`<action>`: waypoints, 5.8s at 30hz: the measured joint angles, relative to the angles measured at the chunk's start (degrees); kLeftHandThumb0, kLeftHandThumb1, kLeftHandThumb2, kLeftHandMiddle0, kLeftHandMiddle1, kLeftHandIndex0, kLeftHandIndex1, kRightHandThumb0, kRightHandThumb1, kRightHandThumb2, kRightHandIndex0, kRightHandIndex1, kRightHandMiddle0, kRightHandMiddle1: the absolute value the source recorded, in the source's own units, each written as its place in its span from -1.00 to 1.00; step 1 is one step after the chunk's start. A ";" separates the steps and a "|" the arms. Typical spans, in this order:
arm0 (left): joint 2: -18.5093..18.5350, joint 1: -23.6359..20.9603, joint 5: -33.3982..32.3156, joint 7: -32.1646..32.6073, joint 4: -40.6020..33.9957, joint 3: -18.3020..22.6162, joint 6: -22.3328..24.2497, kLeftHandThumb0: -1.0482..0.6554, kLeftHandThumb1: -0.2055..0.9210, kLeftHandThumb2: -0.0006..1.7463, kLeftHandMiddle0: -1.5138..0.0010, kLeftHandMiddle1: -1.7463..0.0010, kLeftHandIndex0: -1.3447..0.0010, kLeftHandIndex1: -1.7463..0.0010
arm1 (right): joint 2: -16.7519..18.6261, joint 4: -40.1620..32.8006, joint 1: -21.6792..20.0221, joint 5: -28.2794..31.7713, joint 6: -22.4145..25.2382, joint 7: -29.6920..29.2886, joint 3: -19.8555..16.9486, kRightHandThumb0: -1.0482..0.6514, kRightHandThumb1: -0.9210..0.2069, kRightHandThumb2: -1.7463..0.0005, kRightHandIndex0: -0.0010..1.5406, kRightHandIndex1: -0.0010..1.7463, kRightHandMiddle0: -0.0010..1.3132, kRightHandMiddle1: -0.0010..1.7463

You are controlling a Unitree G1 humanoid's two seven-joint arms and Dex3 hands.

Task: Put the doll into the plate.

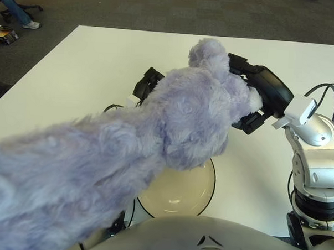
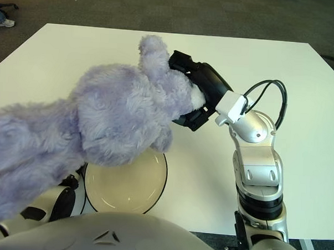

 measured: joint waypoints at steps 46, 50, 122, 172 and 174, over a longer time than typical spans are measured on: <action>-0.73 -4.97 -0.53 -1.40 9.23 1.06 -1.88 0.22 -0.08 0.52 0.33 -1.00 0.27 -1.00 | -15.34 -1.66 -6.50 6.12 -5.12 8.79 5.01 0.23 -0.04 -0.40 -0.38 0.97 -0.30 0.95; -0.76 -5.02 -0.55 -1.77 9.14 1.15 -1.89 0.22 -0.08 0.52 0.33 -1.00 0.27 -1.00 | -15.14 0.73 -6.84 5.87 -10.79 9.01 5.91 0.23 -0.20 -0.27 -0.47 0.97 -0.40 0.95; -1.58 -2.76 -1.03 -4.44 4.53 1.64 -1.87 0.22 -0.09 0.53 0.33 -1.00 0.26 -1.00 | -14.53 2.65 -8.60 7.62 -12.95 10.21 5.93 -0.24 -0.51 -0.02 -0.86 -0.95 -1.00 -0.83; -0.65 -0.17 1.31 -0.14 -0.81 0.38 2.23 0.22 -0.10 0.54 0.32 -1.00 0.25 -1.00 | -14.15 1.58 -10.70 7.36 -9.00 9.88 8.23 -0.24 -0.51 -0.02 -0.85 -0.97 -1.00 -0.83; -0.64 -0.13 1.32 -0.14 -0.89 0.35 2.37 0.22 -0.11 0.54 0.32 -1.00 0.25 -1.00 | -14.14 1.57 -10.80 7.36 -8.95 9.86 8.24 -0.24 -0.51 -0.02 -0.85 -0.97 -1.00 -0.83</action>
